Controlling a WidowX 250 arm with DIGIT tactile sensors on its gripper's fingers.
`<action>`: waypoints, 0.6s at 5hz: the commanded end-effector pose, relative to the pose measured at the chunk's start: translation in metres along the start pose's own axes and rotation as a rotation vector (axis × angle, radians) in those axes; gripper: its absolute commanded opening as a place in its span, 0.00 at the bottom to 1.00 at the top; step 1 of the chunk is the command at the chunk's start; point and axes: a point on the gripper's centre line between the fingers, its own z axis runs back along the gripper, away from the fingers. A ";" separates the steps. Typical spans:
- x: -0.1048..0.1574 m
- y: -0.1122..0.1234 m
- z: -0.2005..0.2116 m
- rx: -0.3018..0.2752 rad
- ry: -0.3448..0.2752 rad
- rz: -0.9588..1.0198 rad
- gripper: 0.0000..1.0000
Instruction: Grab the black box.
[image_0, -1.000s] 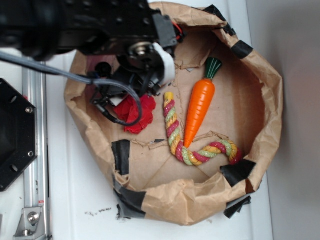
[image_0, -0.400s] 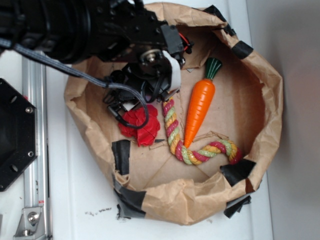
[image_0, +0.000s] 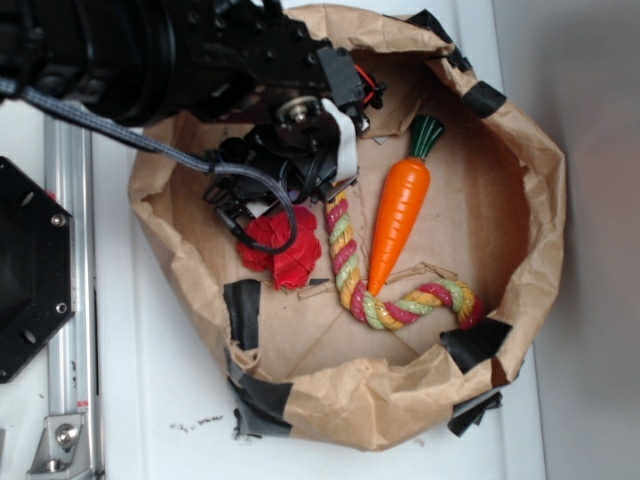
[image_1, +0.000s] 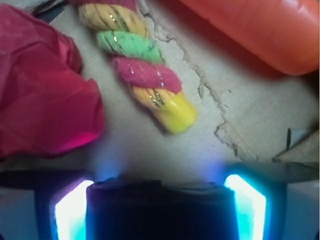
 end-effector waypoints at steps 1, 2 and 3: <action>-0.006 0.005 0.042 0.036 -0.041 0.080 0.00; 0.016 0.006 0.074 0.027 -0.034 0.310 0.00; 0.037 0.012 0.102 0.012 -0.080 0.545 0.00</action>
